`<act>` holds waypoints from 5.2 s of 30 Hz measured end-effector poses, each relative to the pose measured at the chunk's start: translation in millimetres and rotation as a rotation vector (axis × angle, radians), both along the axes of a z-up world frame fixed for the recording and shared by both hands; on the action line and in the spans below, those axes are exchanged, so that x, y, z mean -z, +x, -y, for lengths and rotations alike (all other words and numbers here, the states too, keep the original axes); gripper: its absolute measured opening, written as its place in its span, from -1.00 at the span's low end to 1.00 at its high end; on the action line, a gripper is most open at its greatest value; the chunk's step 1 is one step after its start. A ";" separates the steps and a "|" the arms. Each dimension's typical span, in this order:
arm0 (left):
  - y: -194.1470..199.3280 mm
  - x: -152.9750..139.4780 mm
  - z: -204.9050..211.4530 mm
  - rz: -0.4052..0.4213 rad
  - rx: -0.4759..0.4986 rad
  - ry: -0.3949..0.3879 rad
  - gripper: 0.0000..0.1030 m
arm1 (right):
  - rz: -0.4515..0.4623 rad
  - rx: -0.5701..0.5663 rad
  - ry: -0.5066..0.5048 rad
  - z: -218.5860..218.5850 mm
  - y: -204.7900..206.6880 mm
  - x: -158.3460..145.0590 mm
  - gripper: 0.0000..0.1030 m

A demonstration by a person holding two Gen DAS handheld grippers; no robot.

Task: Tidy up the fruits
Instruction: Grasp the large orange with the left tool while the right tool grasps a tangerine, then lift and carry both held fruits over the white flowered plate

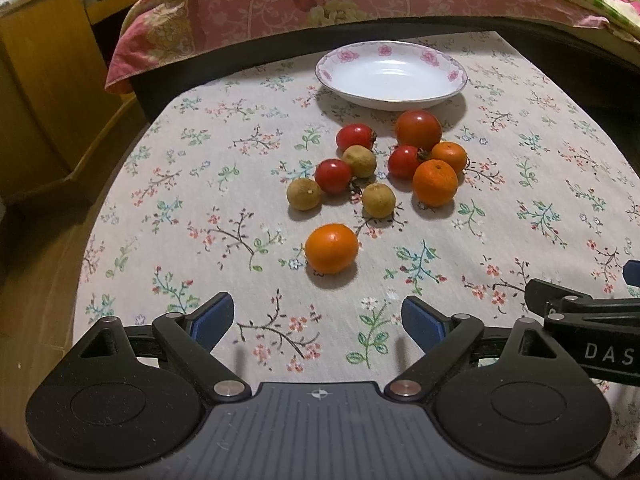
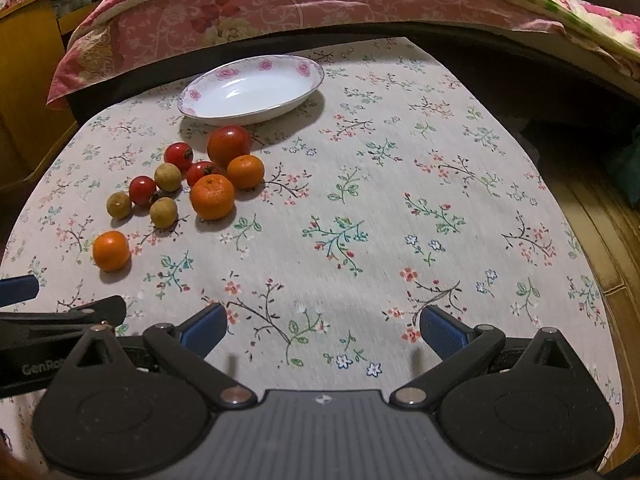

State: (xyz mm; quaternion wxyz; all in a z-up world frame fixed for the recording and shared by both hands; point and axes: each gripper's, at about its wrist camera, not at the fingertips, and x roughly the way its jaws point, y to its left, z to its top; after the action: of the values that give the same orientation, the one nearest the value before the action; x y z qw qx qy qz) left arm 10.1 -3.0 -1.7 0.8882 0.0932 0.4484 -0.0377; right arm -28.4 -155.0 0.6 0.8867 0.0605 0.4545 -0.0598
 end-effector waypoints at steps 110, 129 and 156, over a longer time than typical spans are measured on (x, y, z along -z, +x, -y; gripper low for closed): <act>40.9 18.0 -5.6 -0.029 0.174 -0.065 -0.19 | 0.024 -0.496 0.051 -29.6 88.6 14.4 -0.44; 23.9 -28.0 2.2 0.050 0.229 -0.166 -0.19 | 0.032 -0.355 -0.035 -29.3 41.5 -32.2 -0.44; 113.0 -61.5 12.5 0.069 0.197 -0.248 -0.22 | 0.127 -0.290 0.015 -5.8 120.1 -74.5 -0.44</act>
State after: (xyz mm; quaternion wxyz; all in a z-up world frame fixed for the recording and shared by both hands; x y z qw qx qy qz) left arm 123.1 -15.5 59.8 0.8997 0.0277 0.3983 -0.1765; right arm 91.7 -149.3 75.1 0.9124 0.0043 0.4021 0.0764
